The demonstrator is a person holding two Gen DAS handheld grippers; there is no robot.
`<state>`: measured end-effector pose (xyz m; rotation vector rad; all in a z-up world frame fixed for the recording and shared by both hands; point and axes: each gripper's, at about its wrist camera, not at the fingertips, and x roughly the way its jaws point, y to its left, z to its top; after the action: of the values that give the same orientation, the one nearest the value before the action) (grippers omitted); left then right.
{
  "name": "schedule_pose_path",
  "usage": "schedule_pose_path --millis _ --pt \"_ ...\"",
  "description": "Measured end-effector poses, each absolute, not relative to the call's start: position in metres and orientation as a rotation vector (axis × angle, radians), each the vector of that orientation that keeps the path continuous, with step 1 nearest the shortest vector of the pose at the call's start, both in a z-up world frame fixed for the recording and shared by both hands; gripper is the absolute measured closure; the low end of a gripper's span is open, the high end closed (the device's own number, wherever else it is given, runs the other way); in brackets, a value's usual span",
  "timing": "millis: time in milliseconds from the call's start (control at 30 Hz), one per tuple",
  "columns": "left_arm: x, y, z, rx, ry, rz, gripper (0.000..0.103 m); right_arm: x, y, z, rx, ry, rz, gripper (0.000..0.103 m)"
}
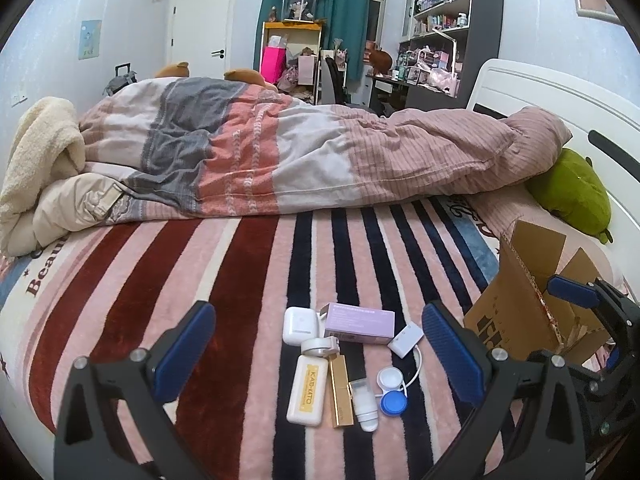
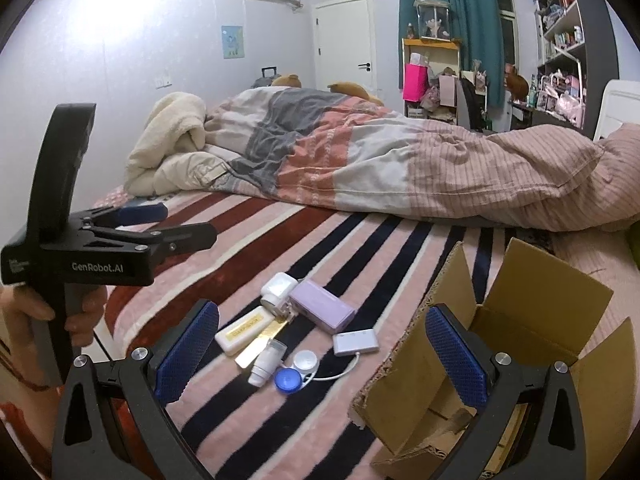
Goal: Organize rigid objects
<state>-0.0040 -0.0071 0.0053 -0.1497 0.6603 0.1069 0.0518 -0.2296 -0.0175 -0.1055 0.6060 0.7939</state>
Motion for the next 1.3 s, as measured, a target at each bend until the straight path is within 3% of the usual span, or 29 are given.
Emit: schedule_pose_path --millis 1300 --pt "-0.0051 -0.0056 0.0037 -0.148 0.664 0.118 0.000 0.0549 -0.2297 -0.0145 -0.107 0.621 0.793 0.000"
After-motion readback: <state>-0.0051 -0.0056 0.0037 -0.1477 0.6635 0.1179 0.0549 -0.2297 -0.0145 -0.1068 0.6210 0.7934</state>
